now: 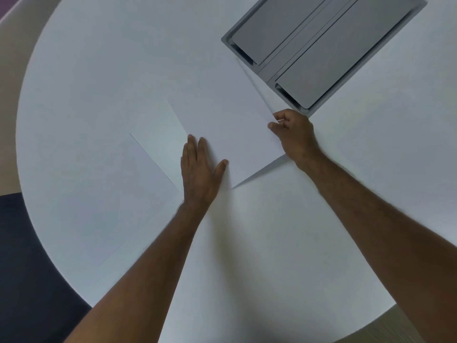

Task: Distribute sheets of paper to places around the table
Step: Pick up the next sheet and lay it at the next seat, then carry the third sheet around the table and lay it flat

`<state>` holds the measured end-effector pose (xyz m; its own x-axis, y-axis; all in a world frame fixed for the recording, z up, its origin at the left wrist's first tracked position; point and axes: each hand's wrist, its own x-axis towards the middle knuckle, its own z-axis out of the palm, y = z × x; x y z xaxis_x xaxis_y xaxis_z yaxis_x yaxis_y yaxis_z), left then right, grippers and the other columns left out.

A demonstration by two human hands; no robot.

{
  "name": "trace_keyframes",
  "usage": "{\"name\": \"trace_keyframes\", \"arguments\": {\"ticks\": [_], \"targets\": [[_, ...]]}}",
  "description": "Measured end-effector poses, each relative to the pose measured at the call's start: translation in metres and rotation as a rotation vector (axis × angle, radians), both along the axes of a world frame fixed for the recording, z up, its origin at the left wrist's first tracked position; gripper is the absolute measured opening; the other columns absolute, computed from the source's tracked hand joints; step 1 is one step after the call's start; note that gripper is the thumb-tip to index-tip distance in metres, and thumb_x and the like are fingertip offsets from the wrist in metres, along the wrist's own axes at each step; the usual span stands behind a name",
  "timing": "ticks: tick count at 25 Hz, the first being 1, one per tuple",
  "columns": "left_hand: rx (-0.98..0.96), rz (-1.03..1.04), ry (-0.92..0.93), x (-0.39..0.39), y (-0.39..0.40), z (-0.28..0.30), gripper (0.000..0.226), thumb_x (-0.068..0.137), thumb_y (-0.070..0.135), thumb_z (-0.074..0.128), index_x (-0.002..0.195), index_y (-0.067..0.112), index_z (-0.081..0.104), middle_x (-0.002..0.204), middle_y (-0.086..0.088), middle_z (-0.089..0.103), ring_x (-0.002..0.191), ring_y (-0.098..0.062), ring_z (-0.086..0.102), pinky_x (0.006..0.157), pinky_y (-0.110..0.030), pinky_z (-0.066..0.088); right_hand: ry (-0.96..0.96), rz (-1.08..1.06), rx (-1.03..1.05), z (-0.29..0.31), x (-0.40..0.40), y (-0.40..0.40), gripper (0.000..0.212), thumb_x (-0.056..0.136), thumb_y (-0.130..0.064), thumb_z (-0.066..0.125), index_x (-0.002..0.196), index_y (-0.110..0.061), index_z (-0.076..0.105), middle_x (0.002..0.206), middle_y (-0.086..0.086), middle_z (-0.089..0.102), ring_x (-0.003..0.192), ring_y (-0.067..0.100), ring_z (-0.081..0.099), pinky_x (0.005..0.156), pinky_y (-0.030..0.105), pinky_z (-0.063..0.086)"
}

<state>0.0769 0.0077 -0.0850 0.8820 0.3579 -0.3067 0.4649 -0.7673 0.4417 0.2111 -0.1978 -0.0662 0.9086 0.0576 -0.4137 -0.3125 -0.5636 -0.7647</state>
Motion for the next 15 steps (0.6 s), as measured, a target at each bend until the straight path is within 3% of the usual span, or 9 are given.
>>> {"name": "trace_keyframes", "arguments": {"ticks": [3, 6, 8, 10, 12, 15], "targets": [[-0.19, 0.161, -0.022, -0.008, -0.006, 0.018, 0.085, 0.099, 0.051, 0.059, 0.163, 0.013, 0.017, 0.173, -0.009, 0.011, 0.16, -0.024, 0.011, 0.128, -0.037, 0.011, 0.054, -0.1, 0.148, 0.014, -0.024, -0.014, 0.025, 0.095, -0.02, 0.07, 0.119, -0.013, 0.07, 0.096, -0.006, 0.072, 0.093, 0.013, 0.069, 0.086, 0.024, 0.054], [-0.497, 0.456, -0.014, -0.019, -0.014, 0.042, 0.085, 0.095, 0.046, 0.068, 0.162, 0.019, 0.024, 0.165, -0.006, 0.037, 0.151, -0.022, 0.037, 0.125, -0.044, 0.031, 0.067, -0.162, 0.221, 0.031, -0.057, -0.028, 0.022, 0.095, -0.02, 0.07, 0.117, -0.017, 0.071, 0.094, -0.017, 0.07, 0.08, -0.009, 0.067, 0.068, 0.005, 0.049], [-0.778, 0.661, -0.012, -0.033, -0.016, 0.059, 0.07, 0.094, 0.041, 0.071, 0.153, 0.017, 0.043, 0.149, -0.006, 0.058, 0.139, -0.025, 0.053, 0.117, -0.045, 0.044, 0.082, -0.205, 0.275, 0.043, -0.081, -0.035, 0.012, 0.095, -0.019, 0.071, 0.107, -0.024, 0.071, 0.091, -0.023, 0.071, 0.073, -0.018, 0.066, 0.062, 0.0, 0.046], [-0.992, 0.736, -0.024, -0.054, -0.014, 0.076, 0.037, 0.097, 0.032, 0.07, 0.129, 0.013, 0.067, 0.124, -0.003, 0.076, 0.118, -0.025, 0.07, 0.101, -0.04, 0.056, 0.093, -0.216, 0.305, 0.058, -0.108, -0.04, 0.012, 0.095, -0.019, 0.071, 0.096, -0.031, 0.07, 0.083, -0.027, 0.075, 0.073, -0.018, 0.066, 0.062, 0.001, 0.047], [-1.072, 0.726, -0.052, -0.079, -0.01, 0.093, 0.017, 0.099, 0.025, 0.068, 0.11, 0.015, 0.074, 0.104, 0.001, 0.081, 0.099, -0.022, 0.077, 0.087, -0.034, 0.061, 0.103, -0.211, 0.341, 0.071, -0.135, -0.041, 0.016, 0.096, -0.018, 0.071, 0.095, -0.033, 0.069, 0.081, -0.031, 0.076, 0.076, -0.017, 0.068, 0.064, 0.001, 0.047], [-1.047, 0.712, -0.109, -0.119, -0.001, 0.117, 0.013, 0.099, 0.026, 0.068, 0.104, 0.017, 0.075, 0.1, 0.002, 0.082, 0.089, -0.017, 0.078, 0.082, -0.031, 0.062, 0.103, -0.19, 0.394, 0.086, -0.174, -0.034, 0.015, 0.095, -0.017, 0.072, 0.1, -0.031, 0.07, 0.087, -0.026, 0.078, 0.082, -0.011, 0.072, 0.068, 0.005, 0.051]]}}
